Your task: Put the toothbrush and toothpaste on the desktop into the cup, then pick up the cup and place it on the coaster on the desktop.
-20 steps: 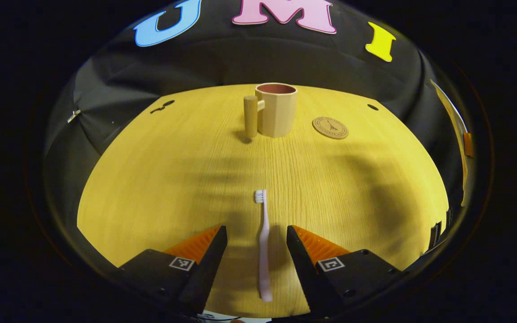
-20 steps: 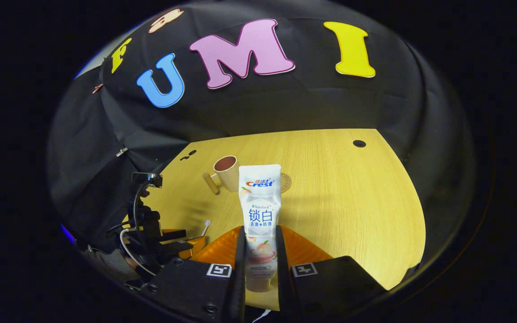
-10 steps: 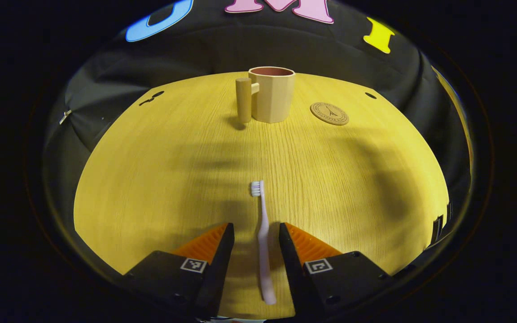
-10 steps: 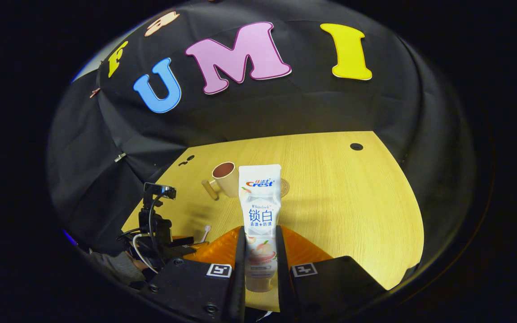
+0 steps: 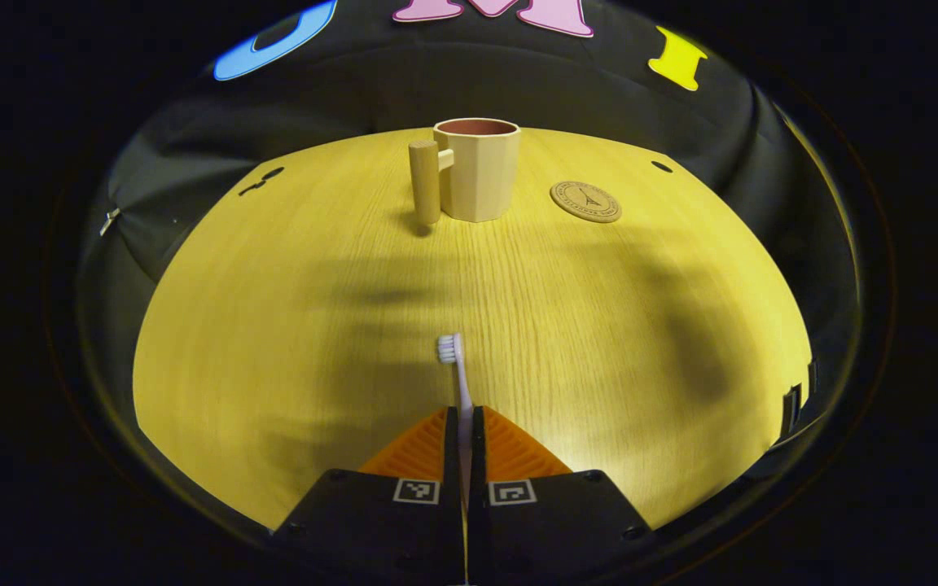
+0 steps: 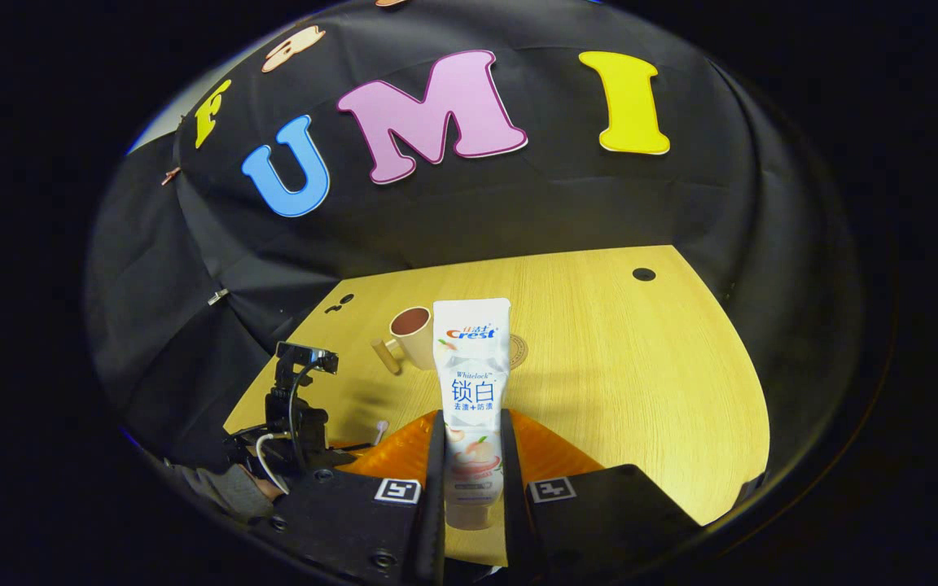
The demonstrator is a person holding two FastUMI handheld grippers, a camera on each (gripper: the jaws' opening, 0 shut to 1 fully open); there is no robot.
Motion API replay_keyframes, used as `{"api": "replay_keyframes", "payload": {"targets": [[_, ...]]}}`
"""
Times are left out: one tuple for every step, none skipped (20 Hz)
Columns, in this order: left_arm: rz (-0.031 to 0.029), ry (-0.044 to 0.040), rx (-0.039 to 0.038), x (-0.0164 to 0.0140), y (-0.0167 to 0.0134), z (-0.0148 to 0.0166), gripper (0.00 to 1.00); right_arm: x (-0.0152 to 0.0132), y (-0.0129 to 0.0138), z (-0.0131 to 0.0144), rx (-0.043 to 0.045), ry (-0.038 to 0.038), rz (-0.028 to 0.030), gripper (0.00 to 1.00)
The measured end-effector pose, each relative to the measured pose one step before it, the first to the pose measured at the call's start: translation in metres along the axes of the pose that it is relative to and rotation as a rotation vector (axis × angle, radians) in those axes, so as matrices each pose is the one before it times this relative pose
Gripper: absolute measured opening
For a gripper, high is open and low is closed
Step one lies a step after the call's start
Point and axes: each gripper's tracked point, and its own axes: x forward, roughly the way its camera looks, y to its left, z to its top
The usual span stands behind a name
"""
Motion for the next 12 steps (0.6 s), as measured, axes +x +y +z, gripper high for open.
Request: {"api": "replay_keyframes", "payload": {"targets": [[-0.0475, -0.01144, -0.0175, -0.00686, -0.00575, 0.00084, 0.07, -0.00163, 0.00271, 0.00234, 0.00259, -0.0098, 0.00515, 0.28], [-0.02073, -0.02939, -0.00844, -0.00561, -0.00086, 0.00578, 0.07, -0.00002, 0.00409, 0.00255, 0.00602, -0.00799, 0.00728, 0.28], [-0.01936, -0.04022, 0.00001, -0.00654, -0.0014, 0.00894, 0.07, -0.00022, 0.00323, 0.0027, 0.00675, -0.00939, 0.00546, 0.33], [-0.01485, -0.04186, 0.0013, -0.00888, -0.00181, 0.0104, 0.07, -0.00049, 0.00237, 0.00227, 0.00208, -0.00835, 0.00276, 0.33], [-0.01786, -0.04251, 0.0021, -0.01009, -0.00258, 0.01154, 0.06, 0.00105, 0.00221, 0.0038, -0.00386, -0.00766, 0.00064, 0.33], [-0.01522, -0.04207, 0.00318, -0.01208, -0.0035, 0.00928, 0.06, 0.00106, 0.00227, 0.00342, -0.00354, -0.00852, 0.00373, 0.33], [-0.01805, -0.04156, 0.00156, -0.01, -0.00274, 0.01207, 0.06, 0.00202, 0.00361, 0.00395, 0.00057, -0.00966, 0.00717, 0.33], [-0.01639, -0.03842, -0.00025, -0.01159, -0.00468, 0.01139, 0.06, 0.00349, 0.00465, 0.00546, 0.0034, -0.01137, 0.01025, 0.33], [-0.01644, -0.03811, 0.00081, -0.01066, -0.00538, 0.01301, 0.06, 0.00238, 0.00484, 0.00465, 0.00182, -0.01183, 0.01387, 0.33], [-0.00989, -0.03184, 0.00158, -0.00941, -0.00349, 0.01056, 0.06, 0.00486, 0.00648, 0.00622, 0.00173, -0.01134, 0.0169, 0.33], [-0.00377, -0.02872, 0.0008, -0.01005, -0.00245, 0.01068, 0.06, 0.00525, 0.00591, 0.00524, 0.00139, -0.00978, 0.01785, 0.33], [-0.00503, -0.02652, -0.00285, -0.00831, -0.00292, 0.00971, 0.06, 0.00606, 0.00621, 0.00596, 0.00205, -0.0102, 0.01702, 0.33]]}}
